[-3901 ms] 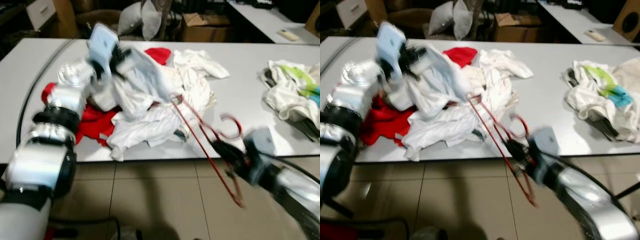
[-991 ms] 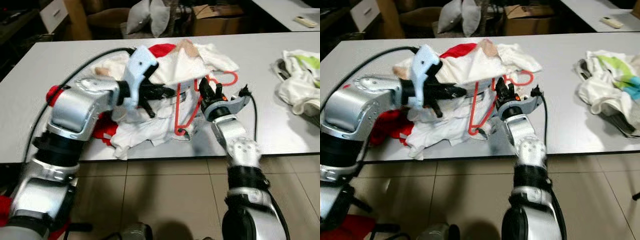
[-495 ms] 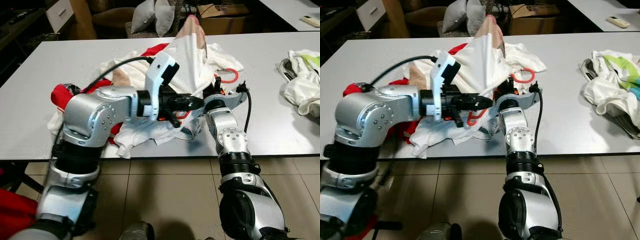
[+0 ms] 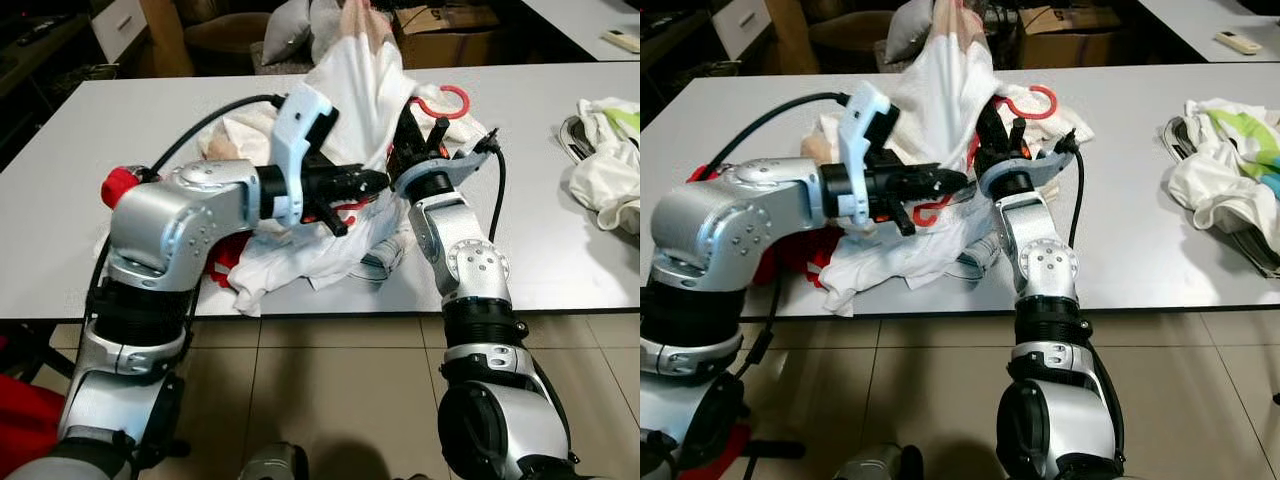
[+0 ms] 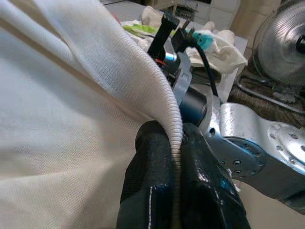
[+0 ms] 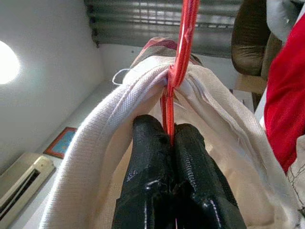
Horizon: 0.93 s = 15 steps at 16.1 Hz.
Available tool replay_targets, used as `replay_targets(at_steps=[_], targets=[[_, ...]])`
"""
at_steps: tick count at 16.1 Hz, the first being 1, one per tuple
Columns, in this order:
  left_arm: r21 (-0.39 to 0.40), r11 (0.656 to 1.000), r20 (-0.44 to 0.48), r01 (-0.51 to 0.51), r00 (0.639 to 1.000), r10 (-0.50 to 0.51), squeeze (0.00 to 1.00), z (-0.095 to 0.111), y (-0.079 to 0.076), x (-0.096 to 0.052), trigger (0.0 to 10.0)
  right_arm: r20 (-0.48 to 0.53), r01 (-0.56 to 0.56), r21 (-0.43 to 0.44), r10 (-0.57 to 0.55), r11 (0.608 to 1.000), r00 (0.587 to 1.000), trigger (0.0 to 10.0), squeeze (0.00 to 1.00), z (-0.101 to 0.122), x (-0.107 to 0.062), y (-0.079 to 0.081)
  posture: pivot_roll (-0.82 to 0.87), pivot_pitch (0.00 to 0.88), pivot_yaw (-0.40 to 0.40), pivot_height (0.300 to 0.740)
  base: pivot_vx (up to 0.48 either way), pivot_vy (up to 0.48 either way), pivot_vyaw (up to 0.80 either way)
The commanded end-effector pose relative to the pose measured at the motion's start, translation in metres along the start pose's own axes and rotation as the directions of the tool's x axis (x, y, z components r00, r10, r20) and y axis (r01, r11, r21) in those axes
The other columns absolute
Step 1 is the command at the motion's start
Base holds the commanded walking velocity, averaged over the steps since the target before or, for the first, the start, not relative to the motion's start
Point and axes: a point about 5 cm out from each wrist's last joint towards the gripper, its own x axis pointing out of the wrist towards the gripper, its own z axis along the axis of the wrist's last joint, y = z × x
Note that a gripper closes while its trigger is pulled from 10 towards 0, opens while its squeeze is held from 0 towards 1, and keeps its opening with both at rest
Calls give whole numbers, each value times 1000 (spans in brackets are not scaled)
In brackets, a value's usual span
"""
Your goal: Hang hanger
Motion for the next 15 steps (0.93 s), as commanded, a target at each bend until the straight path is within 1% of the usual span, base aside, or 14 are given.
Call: replay_targets(at_steps=[1,3,4,5,6,8,9,10,11,12,14,15], targets=[[-18,998,14,57,998,-57,0,4,-8,2,1647,-69,-5,195,19,981,997,10000,0,-65,8,7,132,46,66,740,0,0,0],[-66,989,65,132,990,-128,0,10,-21,13,1569,-94,28,164,-13,986,996,10000,0,-75,19,7,136,47,52,740,0,0,0],[-68,987,72,145,987,-140,0,11,-24,16,1569,-102,37,154,-22,987,995,10000,0,-77,20,7,137,47,50,740,0,0,0],[-88,980,95,180,980,-172,0,16,-30,21,1608,-104,67,131,-53,989,993,10000,0,-81,21,4,139,46,47,740,0,0,0],[-107,972,114,207,974,-195,0,19,-34,24,1608,-101,87,126,-74,988,992,10000,0,-83,21,2,140,46,42,740,0,0,0],[-143,958,127,247,965,-230,0,23,-39,26,1686,-81,102,144,-91,984,993,10000,0,-82,21,-1,138,45,45,740,0,0,0],[-132,962,103,239,969,-226,0,21,-38,26,1882,-64,96,166,-86,982,994,10000,0,-79,21,-1,135,45,51,740,0,0,0],[-122,975,74,186,981,-178,0,16,-31,24,1765,-51,77,181,-69,980,996,10000,0,-75,22,2,131,45,57,740,0,0,0],[-128,980,55,152,988,-146,0,13,-25,22,1137,-33,74,184,-69,980,997,10000,0,-71,23,3,128,46,60,740,0,0,0],[-119,983,32,137,990,-134,0,11,-23,19,980,-18,80,188,-78,979,997,10000,0,-68,24,2,130,46,60,740,0,0,0],[-91,990,-4,109,994,-110,0,6,-19,15,1216,-5,81,193,-82,978,997,10000,0,-65,26,2,134,44,57,740,0,0,0],[-87,993,-17,84,996,-86,0,4,-15,12,1098,4,76,201,-78,977,997,10000,0,-63,27,4,133,44,55,740,0,0,0]])
